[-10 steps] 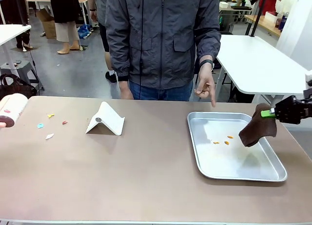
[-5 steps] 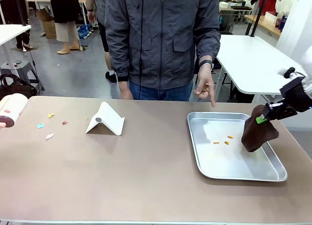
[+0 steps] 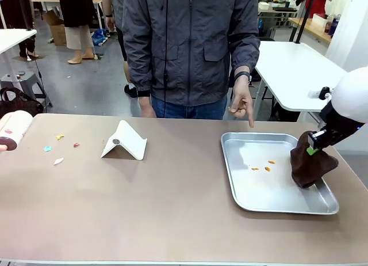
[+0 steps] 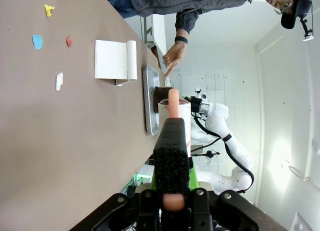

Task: Clean the surface of the table.
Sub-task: If a person points to the right, clean the right side of the table with your right hand, and if they point to the left, clean the left side with your left hand.

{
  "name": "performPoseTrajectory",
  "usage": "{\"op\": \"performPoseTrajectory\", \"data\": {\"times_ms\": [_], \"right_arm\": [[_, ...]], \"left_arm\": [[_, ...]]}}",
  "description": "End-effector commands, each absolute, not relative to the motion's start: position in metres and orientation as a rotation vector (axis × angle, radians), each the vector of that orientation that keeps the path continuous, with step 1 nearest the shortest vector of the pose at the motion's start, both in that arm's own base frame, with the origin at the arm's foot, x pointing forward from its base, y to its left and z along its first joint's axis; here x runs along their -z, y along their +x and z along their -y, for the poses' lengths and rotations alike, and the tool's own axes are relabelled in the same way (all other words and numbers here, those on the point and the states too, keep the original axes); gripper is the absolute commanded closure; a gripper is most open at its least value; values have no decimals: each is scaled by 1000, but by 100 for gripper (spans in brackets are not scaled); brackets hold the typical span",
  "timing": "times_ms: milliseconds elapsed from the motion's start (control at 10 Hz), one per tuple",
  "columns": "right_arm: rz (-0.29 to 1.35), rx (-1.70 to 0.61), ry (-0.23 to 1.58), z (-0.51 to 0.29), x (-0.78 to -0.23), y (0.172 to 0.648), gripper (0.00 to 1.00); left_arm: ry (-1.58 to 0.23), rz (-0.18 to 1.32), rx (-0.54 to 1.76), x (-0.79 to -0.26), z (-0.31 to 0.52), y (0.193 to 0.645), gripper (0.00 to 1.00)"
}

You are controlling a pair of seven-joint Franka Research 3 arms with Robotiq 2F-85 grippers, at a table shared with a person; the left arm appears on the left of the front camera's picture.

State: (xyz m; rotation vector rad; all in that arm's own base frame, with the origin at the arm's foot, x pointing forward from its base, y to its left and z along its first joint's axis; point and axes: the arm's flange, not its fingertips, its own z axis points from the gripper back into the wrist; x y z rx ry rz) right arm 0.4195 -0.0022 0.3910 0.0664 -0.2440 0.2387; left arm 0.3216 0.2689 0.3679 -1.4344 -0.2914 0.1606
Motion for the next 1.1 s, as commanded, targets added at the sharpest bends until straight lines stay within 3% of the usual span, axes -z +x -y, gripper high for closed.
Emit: {"op": "performPoseTrajectory", "data": {"times_ms": [0,1000], "right_arm": [[254,-199,75,-7,-378,436,90],[222,-172,388,-69,-308,470,90]], "left_arm": [[-1434,297,-155,-371,-267,318,100],[-1434,297,-155,-371,-267,318,100]]}}
